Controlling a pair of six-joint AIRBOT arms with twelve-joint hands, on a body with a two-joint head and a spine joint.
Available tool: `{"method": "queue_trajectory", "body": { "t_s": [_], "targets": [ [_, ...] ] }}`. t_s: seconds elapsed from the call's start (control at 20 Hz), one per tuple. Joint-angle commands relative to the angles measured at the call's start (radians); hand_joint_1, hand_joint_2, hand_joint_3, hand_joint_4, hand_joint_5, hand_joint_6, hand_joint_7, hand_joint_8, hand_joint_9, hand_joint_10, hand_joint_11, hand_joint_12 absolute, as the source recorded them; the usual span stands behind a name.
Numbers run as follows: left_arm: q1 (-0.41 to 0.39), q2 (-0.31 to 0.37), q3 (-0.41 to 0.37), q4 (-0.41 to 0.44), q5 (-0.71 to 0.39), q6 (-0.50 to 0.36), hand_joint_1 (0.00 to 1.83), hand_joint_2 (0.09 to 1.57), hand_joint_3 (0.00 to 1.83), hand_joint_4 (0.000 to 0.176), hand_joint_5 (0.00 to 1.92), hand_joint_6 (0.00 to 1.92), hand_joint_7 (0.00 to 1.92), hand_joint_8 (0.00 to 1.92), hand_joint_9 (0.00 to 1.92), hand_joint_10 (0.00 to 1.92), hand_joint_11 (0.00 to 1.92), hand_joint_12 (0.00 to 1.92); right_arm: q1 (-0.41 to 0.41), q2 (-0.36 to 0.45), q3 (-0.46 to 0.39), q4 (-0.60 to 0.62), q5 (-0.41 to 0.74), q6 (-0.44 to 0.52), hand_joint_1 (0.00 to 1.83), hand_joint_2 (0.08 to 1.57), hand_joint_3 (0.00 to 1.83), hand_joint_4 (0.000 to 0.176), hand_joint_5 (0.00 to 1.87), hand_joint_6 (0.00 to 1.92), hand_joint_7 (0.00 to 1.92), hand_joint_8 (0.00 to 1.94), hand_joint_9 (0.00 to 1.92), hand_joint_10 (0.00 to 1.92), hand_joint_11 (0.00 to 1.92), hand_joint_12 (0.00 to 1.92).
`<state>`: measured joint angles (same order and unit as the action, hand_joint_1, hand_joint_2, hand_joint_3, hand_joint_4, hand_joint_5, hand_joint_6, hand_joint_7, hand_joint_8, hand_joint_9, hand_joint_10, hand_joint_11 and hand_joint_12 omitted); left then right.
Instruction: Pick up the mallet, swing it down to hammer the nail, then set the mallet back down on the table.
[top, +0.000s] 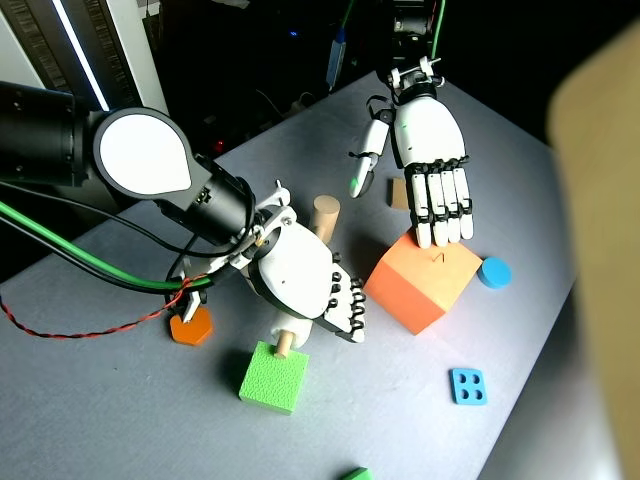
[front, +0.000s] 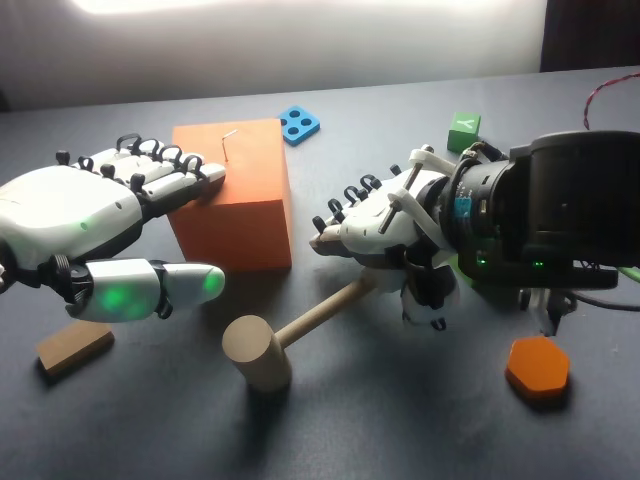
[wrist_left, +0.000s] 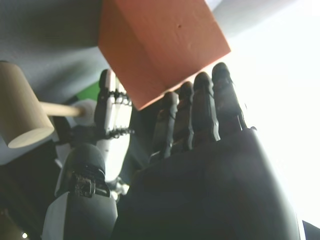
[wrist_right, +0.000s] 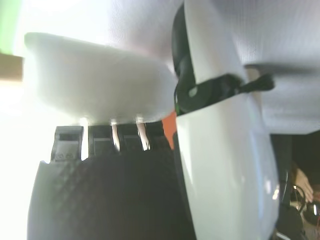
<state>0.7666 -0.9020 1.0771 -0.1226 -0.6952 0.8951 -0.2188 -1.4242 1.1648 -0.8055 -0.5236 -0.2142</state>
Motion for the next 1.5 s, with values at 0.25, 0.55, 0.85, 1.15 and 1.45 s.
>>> {"method": "queue_trajectory", "body": {
  "t_s": [0.25,0.55,0.85,1.15,1.45],
  "targets": [
    [-0.002,0.001,0.001,-0.014,-0.108,-0.001,0.00,1.23,0.00,0.000,0.07,0.00,0.05,0.00,0.04,0.00,0.04,0.02,-0.008,-0.018,0.032,-0.035,0.052,0.003,1.27,1.00,0.00,0.000,0.10,0.01,0.02,0.01,0.00,0.00,0.02,0.04],
    [0.009,-0.006,-0.005,-0.014,-0.103,-0.001,0.00,1.23,0.00,0.000,0.07,0.00,0.05,0.00,0.03,0.00,0.01,0.01,-0.016,-0.021,0.037,-0.034,0.054,0.001,1.29,1.01,0.00,0.000,0.17,0.01,0.14,0.01,0.08,0.01,0.00,0.45],
    [0.010,-0.009,-0.004,-0.014,-0.103,-0.001,0.00,1.23,0.00,0.000,0.08,0.01,0.05,0.01,0.04,0.01,0.03,0.02,-0.014,-0.021,0.037,-0.034,0.055,-0.003,1.26,1.01,0.00,0.000,0.36,0.02,0.39,0.02,0.33,0.04,0.00,0.98],
    [0.010,-0.009,-0.004,-0.014,-0.103,-0.001,0.00,1.23,0.00,0.000,0.06,0.00,0.03,0.00,0.02,0.00,0.02,0.01,-0.009,-0.007,0.028,-0.034,0.055,-0.003,1.28,1.04,0.00,0.000,0.77,0.14,0.84,0.15,0.68,0.67,0.26,1.47],
    [0.010,-0.009,-0.004,-0.014,-0.103,-0.001,0.00,1.24,0.00,0.000,0.09,0.01,0.06,0.01,0.05,0.01,0.03,0.02,-0.004,0.006,0.007,-0.035,0.055,-0.012,1.12,1.19,0.00,0.000,0.82,1.27,0.69,1.88,0.83,1.90,0.86,1.91]
  ]
}}
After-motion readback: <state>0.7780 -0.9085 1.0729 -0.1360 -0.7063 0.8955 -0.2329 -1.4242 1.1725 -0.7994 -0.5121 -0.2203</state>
